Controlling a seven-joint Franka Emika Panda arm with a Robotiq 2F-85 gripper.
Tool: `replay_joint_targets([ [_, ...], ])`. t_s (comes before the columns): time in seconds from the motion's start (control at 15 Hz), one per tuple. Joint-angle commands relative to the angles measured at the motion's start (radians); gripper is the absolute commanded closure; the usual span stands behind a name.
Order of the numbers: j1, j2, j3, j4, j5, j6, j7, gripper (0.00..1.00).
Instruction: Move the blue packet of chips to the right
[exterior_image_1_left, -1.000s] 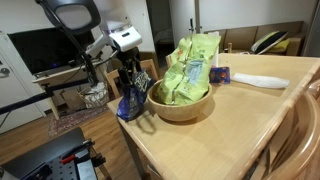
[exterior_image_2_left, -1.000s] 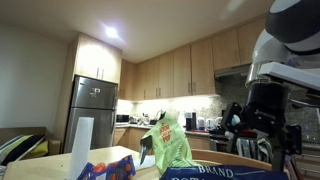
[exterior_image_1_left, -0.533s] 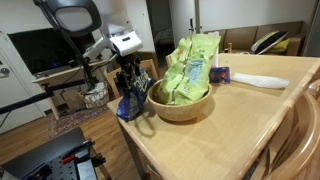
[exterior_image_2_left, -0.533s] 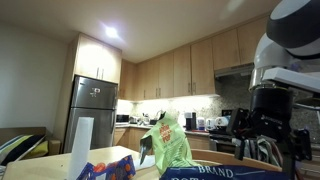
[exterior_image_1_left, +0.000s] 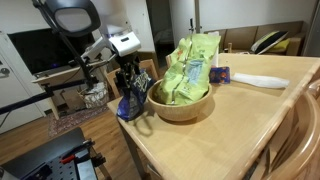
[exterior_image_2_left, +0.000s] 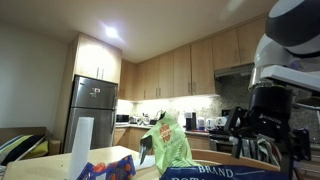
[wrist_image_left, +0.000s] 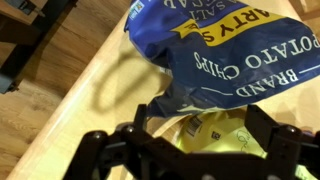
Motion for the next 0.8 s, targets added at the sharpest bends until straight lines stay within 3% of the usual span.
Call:
replay_joint_targets([
  [0.0, 0.026, 0.045, 0.014, 0.011, 0.123, 0.166, -0.006, 0.00],
  [0.33, 0.041, 0.147, 0.011, 0.025, 0.214, 0.309, 0.002, 0.00],
  [0.73, 0.023, 0.237, -0.001, 0.028, 0.162, 0.323, 0.092, 0.00],
])
